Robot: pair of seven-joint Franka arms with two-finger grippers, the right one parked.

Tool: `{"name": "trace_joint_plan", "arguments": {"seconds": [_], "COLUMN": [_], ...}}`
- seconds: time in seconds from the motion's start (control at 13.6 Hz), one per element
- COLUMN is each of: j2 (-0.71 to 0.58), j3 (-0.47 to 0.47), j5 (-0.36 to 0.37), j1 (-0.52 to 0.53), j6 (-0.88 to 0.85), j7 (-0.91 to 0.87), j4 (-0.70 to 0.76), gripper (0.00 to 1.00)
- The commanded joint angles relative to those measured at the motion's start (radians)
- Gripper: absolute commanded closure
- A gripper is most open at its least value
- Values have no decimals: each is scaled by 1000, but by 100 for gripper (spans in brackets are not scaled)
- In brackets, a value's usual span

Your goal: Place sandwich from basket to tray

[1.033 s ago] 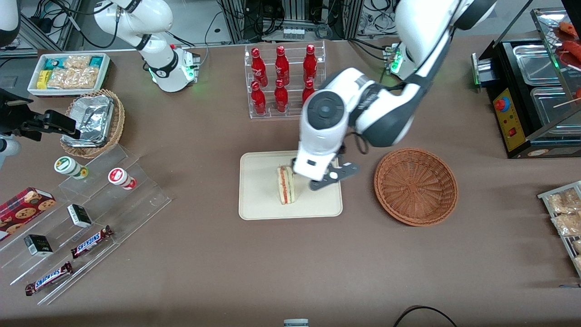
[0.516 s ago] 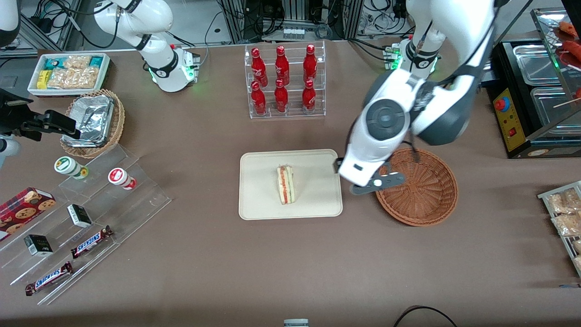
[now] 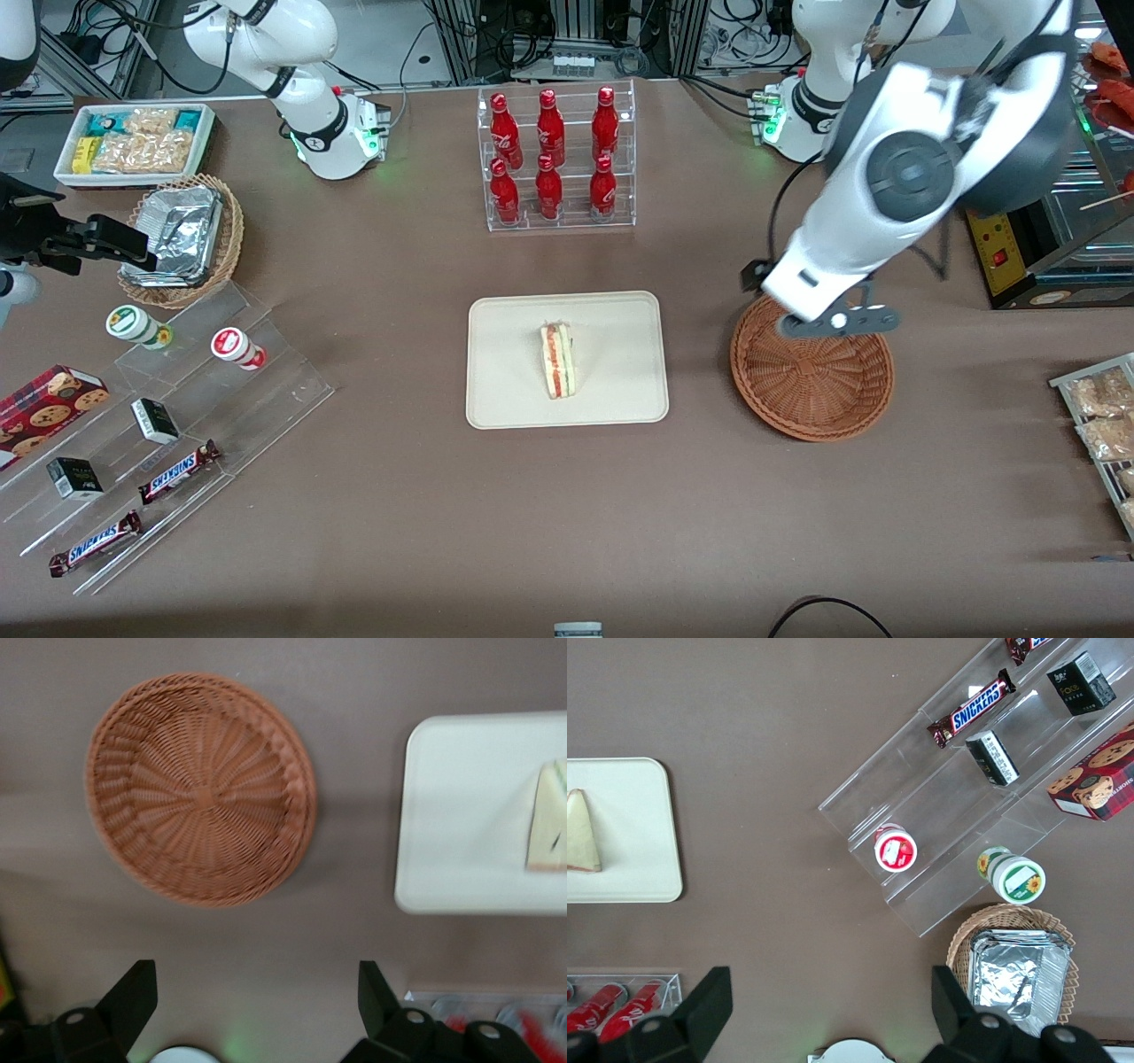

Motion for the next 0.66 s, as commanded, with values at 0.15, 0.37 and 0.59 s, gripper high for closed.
{"name": "trace_joint_plan", "arguments": {"seconds": [0.15, 0.37, 0.59], "j2": [-160, -191, -191], "j3": [81, 187, 215], "j5": [-30, -30, -30], "j1": [66, 57, 57], "j6": [-112, -165, -192], "j7": [292, 402, 404], "j4": [-35, 4, 51], "gripper": [0, 0, 0]}}
